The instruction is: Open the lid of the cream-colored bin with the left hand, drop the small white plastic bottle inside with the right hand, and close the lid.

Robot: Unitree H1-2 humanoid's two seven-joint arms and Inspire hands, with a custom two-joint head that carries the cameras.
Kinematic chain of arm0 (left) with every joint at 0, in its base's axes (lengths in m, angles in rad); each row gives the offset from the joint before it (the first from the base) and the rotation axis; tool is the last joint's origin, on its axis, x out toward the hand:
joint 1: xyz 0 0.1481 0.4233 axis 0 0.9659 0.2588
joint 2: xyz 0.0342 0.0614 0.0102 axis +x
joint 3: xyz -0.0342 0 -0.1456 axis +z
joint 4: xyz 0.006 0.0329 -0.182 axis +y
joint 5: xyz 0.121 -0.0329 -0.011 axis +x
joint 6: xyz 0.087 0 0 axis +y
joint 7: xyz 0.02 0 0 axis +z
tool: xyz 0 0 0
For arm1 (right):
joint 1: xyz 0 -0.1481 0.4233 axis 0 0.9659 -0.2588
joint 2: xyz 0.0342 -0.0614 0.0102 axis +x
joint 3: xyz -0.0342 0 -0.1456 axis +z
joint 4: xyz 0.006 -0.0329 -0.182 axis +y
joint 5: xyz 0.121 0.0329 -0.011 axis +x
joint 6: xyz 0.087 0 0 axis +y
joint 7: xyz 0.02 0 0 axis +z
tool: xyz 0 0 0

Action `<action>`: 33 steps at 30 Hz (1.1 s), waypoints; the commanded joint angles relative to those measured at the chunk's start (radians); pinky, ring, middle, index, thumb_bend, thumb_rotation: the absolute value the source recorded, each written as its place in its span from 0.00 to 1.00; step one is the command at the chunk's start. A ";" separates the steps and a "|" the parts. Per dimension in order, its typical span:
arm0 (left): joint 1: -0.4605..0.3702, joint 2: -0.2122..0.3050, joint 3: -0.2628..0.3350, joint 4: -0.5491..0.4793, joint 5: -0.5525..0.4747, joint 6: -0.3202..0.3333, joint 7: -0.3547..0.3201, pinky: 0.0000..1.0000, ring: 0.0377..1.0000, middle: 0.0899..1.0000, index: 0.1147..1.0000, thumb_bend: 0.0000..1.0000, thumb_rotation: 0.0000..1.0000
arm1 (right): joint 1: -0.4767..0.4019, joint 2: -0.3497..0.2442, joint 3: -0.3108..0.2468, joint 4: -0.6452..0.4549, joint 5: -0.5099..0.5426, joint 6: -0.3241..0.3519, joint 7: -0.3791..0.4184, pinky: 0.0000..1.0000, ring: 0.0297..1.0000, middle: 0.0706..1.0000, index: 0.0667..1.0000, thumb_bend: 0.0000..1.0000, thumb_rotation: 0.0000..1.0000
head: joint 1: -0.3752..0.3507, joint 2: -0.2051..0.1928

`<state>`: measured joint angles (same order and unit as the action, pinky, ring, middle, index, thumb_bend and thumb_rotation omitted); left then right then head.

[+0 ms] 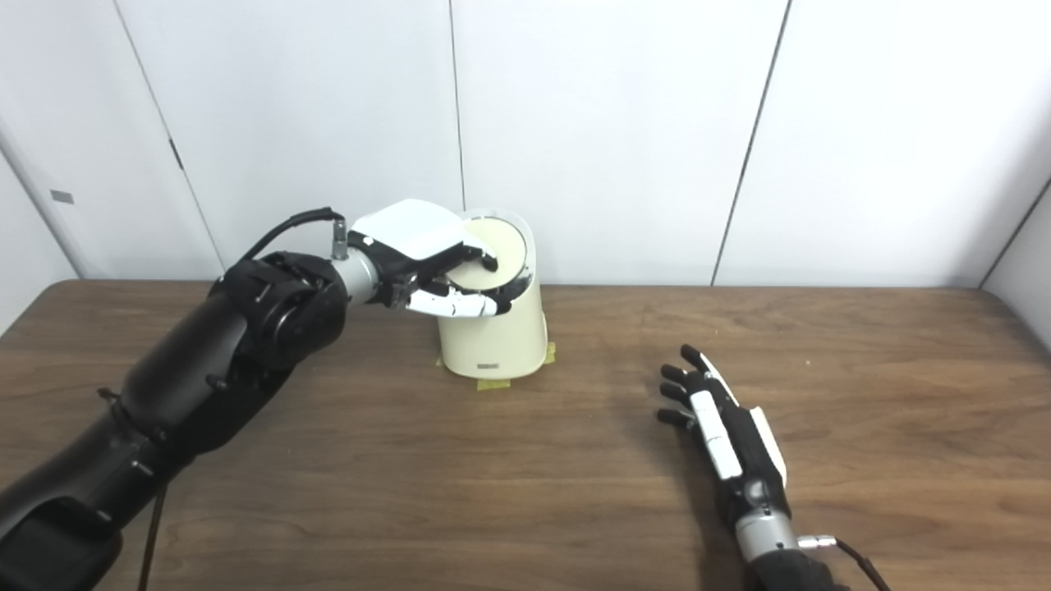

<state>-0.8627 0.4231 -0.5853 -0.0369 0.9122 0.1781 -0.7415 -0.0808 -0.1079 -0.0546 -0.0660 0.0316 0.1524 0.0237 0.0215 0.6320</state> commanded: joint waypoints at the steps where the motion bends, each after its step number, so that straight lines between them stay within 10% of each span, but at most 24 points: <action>1: 0.005 0.000 -0.019 0.011 0.010 -0.028 -0.027 0.90 0.88 0.86 0.83 0.53 1.00 | -0.025 0.003 -0.010 -0.042 0.015 -0.005 -0.001 0.73 0.83 0.83 0.93 0.60 0.90 | 0.000 0.002; 24: 0.048 -0.025 -0.004 0.041 0.077 -0.079 0.001 0.94 0.90 0.88 0.84 0.53 1.00 | -0.025 0.007 -0.023 -0.045 0.026 0.005 0.000 0.75 0.84 0.83 0.96 0.59 0.90 | -0.009 0.009; 33: 0.093 -0.040 0.158 -0.046 0.050 -0.093 0.213 0.86 0.87 0.86 0.84 0.46 0.92 | -0.019 0.011 -0.018 -0.049 0.020 0.008 -0.003 0.75 0.83 0.82 0.96 0.61 0.88 | -0.011 0.012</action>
<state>-0.7277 0.3839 -0.4571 -0.0525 0.9628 0.0898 -0.5822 -0.0769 -0.0960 -0.0694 -0.0817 0.0511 0.1803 0.0225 0.0107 0.6427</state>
